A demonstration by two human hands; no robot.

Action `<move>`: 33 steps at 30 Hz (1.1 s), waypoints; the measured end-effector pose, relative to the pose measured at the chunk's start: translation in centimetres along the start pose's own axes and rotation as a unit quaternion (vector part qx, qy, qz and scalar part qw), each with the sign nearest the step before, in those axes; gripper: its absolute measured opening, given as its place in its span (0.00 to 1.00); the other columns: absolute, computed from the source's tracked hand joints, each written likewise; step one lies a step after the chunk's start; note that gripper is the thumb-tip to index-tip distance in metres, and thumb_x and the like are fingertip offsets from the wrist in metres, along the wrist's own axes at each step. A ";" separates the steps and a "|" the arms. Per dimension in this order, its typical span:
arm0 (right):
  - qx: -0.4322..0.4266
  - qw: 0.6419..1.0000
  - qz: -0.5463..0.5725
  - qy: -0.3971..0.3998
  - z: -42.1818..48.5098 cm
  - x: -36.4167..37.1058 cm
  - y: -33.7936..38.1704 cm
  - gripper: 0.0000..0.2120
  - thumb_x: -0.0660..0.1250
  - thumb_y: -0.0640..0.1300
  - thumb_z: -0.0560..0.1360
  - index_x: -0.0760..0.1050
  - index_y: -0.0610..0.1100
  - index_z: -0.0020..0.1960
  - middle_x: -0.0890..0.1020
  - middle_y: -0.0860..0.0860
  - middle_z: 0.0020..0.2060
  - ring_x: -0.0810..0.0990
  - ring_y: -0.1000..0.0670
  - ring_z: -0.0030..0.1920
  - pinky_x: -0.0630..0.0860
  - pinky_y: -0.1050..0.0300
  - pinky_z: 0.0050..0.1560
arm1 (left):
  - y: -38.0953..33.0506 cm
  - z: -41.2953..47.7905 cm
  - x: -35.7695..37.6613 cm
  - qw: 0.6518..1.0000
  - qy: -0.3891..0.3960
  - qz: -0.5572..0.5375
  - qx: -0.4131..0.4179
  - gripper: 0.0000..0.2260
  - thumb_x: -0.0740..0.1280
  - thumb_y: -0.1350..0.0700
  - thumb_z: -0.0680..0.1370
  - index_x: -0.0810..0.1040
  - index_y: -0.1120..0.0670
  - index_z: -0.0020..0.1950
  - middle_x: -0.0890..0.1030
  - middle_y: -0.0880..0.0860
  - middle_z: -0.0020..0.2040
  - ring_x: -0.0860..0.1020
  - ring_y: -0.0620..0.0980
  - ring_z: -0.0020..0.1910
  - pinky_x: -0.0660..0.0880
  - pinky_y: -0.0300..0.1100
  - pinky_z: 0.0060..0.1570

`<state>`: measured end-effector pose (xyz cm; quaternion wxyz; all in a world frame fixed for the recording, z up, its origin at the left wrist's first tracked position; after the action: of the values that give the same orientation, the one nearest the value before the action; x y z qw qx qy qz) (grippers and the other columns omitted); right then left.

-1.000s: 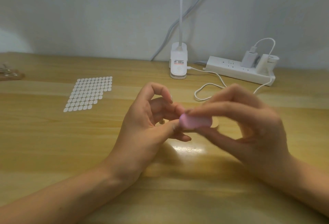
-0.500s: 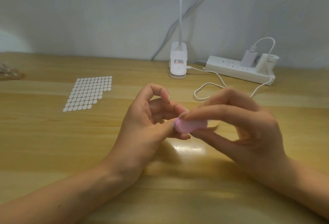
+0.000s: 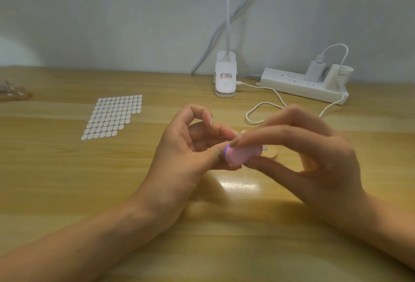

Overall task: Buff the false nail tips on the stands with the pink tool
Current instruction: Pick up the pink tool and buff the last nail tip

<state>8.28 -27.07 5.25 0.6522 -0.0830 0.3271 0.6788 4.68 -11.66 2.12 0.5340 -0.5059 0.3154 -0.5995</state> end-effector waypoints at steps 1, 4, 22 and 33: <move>0.004 1.000 0.005 0.000 0.1 -0.1 -0.2 0.10 0.73 0.43 0.75 0.80 0.48 0.55 0.81 0.45 0.45 0.81 0.47 0.47 0.77 0.50 0.47 | 0.0 0.0 0.0 1.000 0.002 0.003 0.001 0.19 0.74 0.64 0.65 0.66 0.56 0.47 0.83 0.50 0.37 0.83 0.48 0.38 0.79 0.37 0.34; 0.035 0.999 0.027 -0.019 0.2 -0.6 -0.9 0.10 0.72 0.42 0.75 0.80 0.47 0.56 0.81 0.44 0.46 0.81 0.44 0.47 0.77 0.45 0.48 | -0.3 0.1 -0.3 1.000 0.003 0.024 0.016 0.20 0.76 0.65 0.66 0.66 0.56 0.47 0.83 0.51 0.38 0.83 0.49 0.38 0.80 0.38 0.34; -0.046 0.998 -0.031 0.028 0.8 -1.0 0.5 0.10 0.72 0.39 0.77 0.80 0.43 0.57 0.80 0.48 0.49 0.82 0.47 0.48 0.78 0.52 0.48 | -1.6 0.1 -0.2 0.983 0.021 0.153 0.099 0.18 0.76 0.64 0.69 0.68 0.54 0.48 0.84 0.52 0.38 0.85 0.51 0.40 0.82 0.43 0.34; -0.037 0.998 -0.035 0.039 1.0 -1.0 0.4 0.10 0.69 0.39 0.78 0.80 0.42 0.59 0.80 0.47 0.50 0.82 0.46 0.50 0.77 0.51 0.50 | -1.8 -0.2 -0.1 0.975 0.008 0.199 0.102 0.19 0.78 0.60 0.69 0.70 0.50 0.49 0.81 0.47 0.34 0.83 0.47 0.37 0.77 0.41 0.26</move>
<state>8.34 -27.28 6.73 0.6591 -0.1449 0.3238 0.6632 3.92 -11.19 3.67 0.6889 -0.3711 0.3516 -0.5138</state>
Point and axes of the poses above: each hand's wrist, its own z-axis towards the middle knuckle, its own x-axis out of the palm, y = z × x, the point moved 6 cm from there along z, towards the middle knuckle
